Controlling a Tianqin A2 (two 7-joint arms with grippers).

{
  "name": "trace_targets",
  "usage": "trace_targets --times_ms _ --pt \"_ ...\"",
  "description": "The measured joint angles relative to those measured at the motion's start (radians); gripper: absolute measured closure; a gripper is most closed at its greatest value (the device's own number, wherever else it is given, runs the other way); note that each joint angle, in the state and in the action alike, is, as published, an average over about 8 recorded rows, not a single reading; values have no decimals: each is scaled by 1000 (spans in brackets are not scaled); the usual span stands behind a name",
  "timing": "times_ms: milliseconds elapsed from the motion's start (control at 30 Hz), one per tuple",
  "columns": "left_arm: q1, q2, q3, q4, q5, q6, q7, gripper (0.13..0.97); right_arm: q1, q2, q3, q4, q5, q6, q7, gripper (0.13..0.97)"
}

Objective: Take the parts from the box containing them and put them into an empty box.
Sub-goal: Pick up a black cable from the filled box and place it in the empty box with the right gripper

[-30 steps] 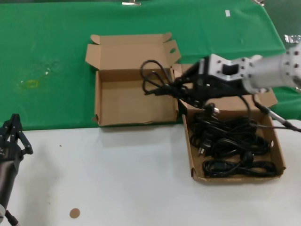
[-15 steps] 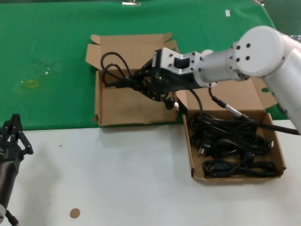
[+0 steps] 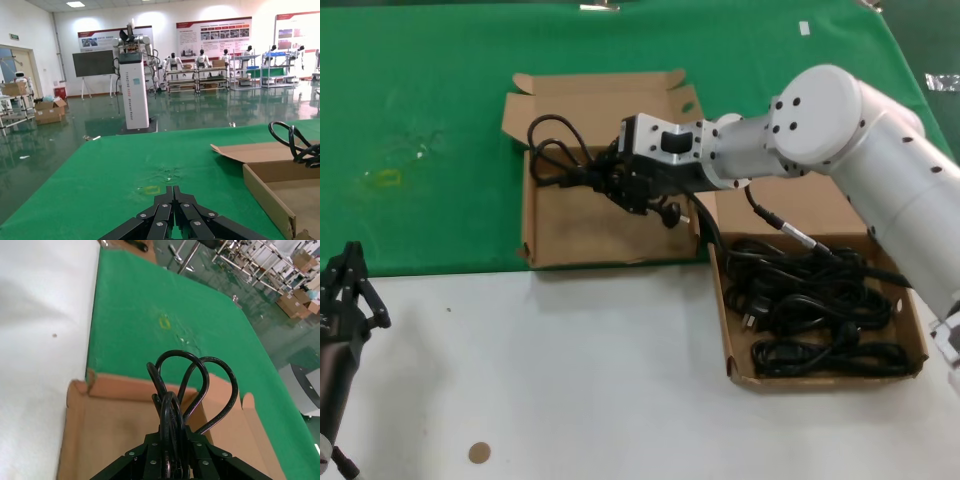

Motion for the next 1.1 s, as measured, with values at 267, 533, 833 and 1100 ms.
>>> trace_targets --times_ms 267,533,833,1100 --pt "0 0 0 0 0 0 0 945 21 -24 2 -76 6 32 -61 882" --pt "0 0 0 0 0 0 0 945 29 -35 3 -99 11 40 -77 870" --pt "0 0 0 0 0 0 0 945 28 -36 1 -96 10 43 -79 801" --pt "0 0 0 0 0 0 0 945 23 -31 -3 -74 2 41 -64 682"
